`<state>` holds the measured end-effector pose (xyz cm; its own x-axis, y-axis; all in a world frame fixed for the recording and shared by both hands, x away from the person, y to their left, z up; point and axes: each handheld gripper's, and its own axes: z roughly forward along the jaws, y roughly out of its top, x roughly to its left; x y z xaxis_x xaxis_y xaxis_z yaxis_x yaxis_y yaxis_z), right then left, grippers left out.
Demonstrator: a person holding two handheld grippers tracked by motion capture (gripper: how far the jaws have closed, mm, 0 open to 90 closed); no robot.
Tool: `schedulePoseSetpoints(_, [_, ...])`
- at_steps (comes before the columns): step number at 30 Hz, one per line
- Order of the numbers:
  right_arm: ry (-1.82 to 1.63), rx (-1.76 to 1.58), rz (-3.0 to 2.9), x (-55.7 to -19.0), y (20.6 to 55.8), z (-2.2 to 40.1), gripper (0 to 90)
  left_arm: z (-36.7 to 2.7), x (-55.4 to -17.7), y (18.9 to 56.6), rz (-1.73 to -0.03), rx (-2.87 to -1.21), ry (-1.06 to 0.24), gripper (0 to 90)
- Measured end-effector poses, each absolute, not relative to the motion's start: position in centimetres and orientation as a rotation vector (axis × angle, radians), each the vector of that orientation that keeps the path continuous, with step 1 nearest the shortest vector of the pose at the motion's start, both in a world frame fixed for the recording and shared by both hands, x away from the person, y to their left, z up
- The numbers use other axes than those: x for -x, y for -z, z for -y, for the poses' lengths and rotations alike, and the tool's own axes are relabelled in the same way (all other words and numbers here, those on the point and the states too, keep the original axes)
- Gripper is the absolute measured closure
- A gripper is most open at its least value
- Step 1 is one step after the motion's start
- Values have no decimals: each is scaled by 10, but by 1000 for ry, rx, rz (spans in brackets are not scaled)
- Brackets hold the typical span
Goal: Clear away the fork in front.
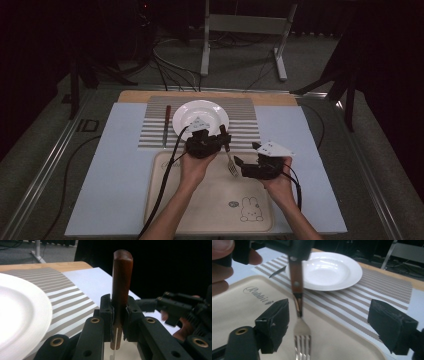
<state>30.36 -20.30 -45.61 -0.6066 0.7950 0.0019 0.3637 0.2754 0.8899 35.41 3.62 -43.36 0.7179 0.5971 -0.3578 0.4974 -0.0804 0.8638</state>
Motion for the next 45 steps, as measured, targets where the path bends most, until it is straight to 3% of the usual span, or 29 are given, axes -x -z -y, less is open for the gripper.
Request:
schedulePoseSetpoints(19, [-1259, -1054, -2036, -282, 457, 236, 157, -80, -348, 414, -882, -1753, -135, 803])
schedulePoseSetpoints(45, [-1273, -1071, -1984, -279, 453, 245, 161, -154, -329, 408, -905, -1830, -106, 802])
